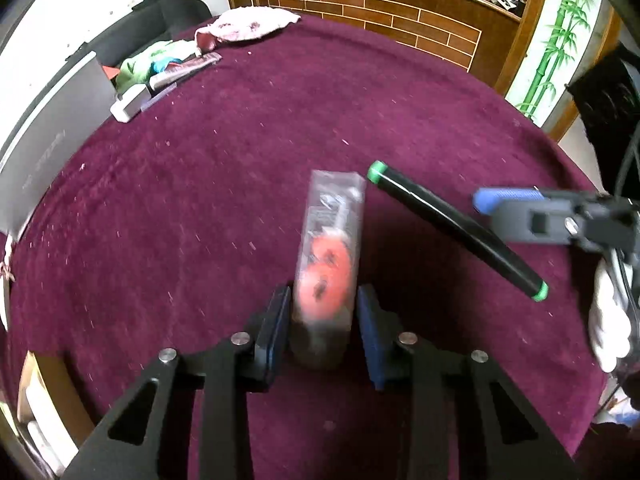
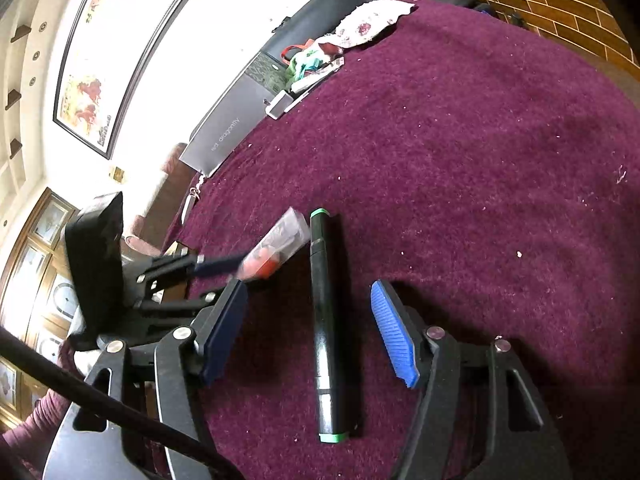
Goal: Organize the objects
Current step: 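Grasp the clear toothbrush package with left while right holds the black marker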
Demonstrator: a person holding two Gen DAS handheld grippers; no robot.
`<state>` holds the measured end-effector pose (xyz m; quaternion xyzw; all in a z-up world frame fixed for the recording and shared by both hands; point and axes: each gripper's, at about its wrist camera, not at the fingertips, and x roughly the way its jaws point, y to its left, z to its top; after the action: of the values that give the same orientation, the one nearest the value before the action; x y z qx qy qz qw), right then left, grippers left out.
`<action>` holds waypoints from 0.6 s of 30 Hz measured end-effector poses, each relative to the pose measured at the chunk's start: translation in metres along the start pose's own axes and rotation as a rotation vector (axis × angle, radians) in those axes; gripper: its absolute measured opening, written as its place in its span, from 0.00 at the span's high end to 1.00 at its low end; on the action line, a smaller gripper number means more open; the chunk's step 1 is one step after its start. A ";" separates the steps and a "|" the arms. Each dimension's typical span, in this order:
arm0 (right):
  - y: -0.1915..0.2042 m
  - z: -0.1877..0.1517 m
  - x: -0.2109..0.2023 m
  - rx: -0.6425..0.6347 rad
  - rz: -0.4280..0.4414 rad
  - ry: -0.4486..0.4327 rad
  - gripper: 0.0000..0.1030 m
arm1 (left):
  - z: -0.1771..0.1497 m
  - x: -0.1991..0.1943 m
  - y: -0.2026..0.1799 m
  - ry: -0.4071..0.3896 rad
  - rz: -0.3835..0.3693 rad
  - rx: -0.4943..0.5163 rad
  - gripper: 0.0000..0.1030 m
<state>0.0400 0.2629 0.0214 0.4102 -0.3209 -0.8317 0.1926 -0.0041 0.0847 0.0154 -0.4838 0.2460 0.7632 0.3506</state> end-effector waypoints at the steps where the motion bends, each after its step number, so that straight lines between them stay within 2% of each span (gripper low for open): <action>1: 0.000 0.000 0.001 -0.001 -0.001 0.000 0.38 | -0.004 -0.002 -0.005 -0.001 0.008 -0.007 0.72; 3: 0.000 0.001 0.001 -0.007 -0.006 -0.002 0.38 | -0.005 -0.002 -0.005 -0.005 0.026 -0.029 0.71; 5: 0.002 0.001 0.002 -0.017 -0.017 -0.002 0.38 | -0.003 -0.001 -0.004 -0.014 0.049 -0.055 0.65; 7: 0.003 0.000 0.003 -0.028 -0.028 -0.004 0.38 | 0.000 0.001 -0.003 -0.022 0.083 -0.083 0.51; 11: 0.005 0.000 0.004 -0.041 -0.042 -0.006 0.38 | 0.006 0.007 -0.004 -0.046 0.133 -0.114 0.34; 13: 0.007 -0.001 0.005 -0.052 -0.053 -0.007 0.38 | 0.009 0.010 -0.006 -0.067 0.172 -0.114 0.21; 16: 0.011 -0.004 0.006 -0.077 -0.080 -0.009 0.38 | 0.012 0.012 -0.007 -0.110 0.195 -0.126 0.16; 17: 0.012 -0.005 0.006 -0.086 -0.090 -0.010 0.38 | 0.011 0.012 -0.005 -0.110 0.177 -0.162 0.16; 18: 0.014 -0.005 0.006 -0.094 -0.099 -0.011 0.38 | 0.011 0.013 -0.002 -0.104 0.160 -0.183 0.22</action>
<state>0.0412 0.2473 0.0249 0.4116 -0.2616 -0.8566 0.1685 -0.0127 0.0980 0.0085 -0.4523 0.1945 0.8321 0.2551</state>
